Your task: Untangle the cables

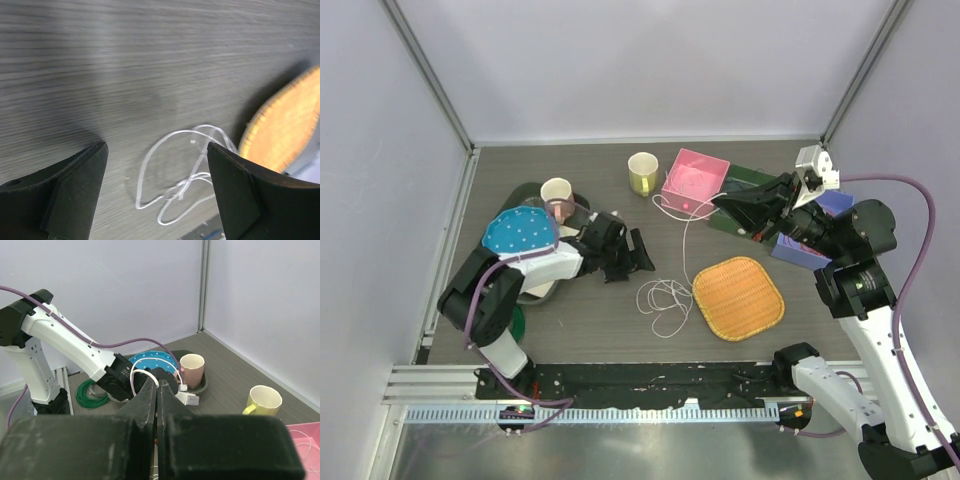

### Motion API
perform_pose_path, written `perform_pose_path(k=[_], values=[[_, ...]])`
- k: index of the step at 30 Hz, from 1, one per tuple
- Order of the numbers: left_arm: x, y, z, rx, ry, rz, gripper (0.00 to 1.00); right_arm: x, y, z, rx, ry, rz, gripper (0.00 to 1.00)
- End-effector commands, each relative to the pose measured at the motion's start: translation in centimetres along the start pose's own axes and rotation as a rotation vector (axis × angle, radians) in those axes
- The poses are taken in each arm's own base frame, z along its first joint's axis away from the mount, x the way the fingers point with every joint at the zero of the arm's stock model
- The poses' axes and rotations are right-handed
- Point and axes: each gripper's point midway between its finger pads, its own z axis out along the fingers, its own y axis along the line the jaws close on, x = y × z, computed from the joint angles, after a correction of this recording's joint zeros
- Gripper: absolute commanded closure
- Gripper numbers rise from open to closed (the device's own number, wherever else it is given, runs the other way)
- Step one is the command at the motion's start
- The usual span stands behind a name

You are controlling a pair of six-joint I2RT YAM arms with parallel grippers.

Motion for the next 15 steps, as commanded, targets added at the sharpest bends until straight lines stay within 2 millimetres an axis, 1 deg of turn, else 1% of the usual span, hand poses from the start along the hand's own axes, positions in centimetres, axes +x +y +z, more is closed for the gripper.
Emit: perform_pose_path(k=[1, 3, 4, 5, 7, 8, 9, 10, 11, 13, 14, 15], values=[[0.5, -4.9, 0.9, 0.179, 0.045, 0.011, 0.15, -0.5, -0.6, 0.0, 0.035, -0.018, -0.036, 0.99], [0.8, -5.7, 1.0, 0.201, 0.060, 0.023, 0.16, -0.5, -0.8, -0.1, 0.048, -0.015, -0.035, 0.99], [1.4, -6.1, 1.2, 0.208, 0.076, 0.032, 0.17, -0.5, -0.9, -0.1, 0.051, -0.015, -0.037, 0.99], [1.8, -6.0, 1.5, 0.204, 0.092, 0.030, 0.18, -0.5, -1.0, -0.1, 0.057, -0.016, -0.040, 0.99], [2.8, -6.2, 1.7, 0.212, 0.126, 0.032, 0.25, -0.4, -1.1, -0.1, 0.064, -0.013, -0.041, 0.99], [2.9, -6.7, 1.8, 0.233, 0.126, 0.039, 0.29, -0.6, -1.1, -0.1, 0.067, -0.017, -0.045, 0.99], [3.5, -6.7, 1.9, 0.234, 0.140, 0.045, 0.36, -0.5, -1.2, -0.2, 0.075, -0.015, -0.044, 0.99], [3.9, -6.6, 1.9, 0.233, 0.148, 0.045, 0.40, -0.4, -1.4, -0.2, 0.080, -0.014, -0.048, 0.99], [4.2, -6.6, 1.8, 0.237, 0.155, 0.047, 0.46, -0.4, -1.4, -0.2, 0.085, -0.014, -0.046, 0.99], [5.1, -6.7, 1.6, 0.247, 0.166, 0.053, 0.55, -0.4, -1.6, -0.2, 0.097, -0.014, -0.047, 0.99], [5.3, -6.9, 1.3, 0.257, 0.167, 0.058, 0.62, -0.4, -1.7, -0.2, 0.102, -0.014, -0.046, 0.99], [5.6, -7.1, 1.2, 0.261, 0.171, 0.064, 0.67, -0.4, -1.8, -0.2, 0.107, -0.014, -0.047, 0.99]])
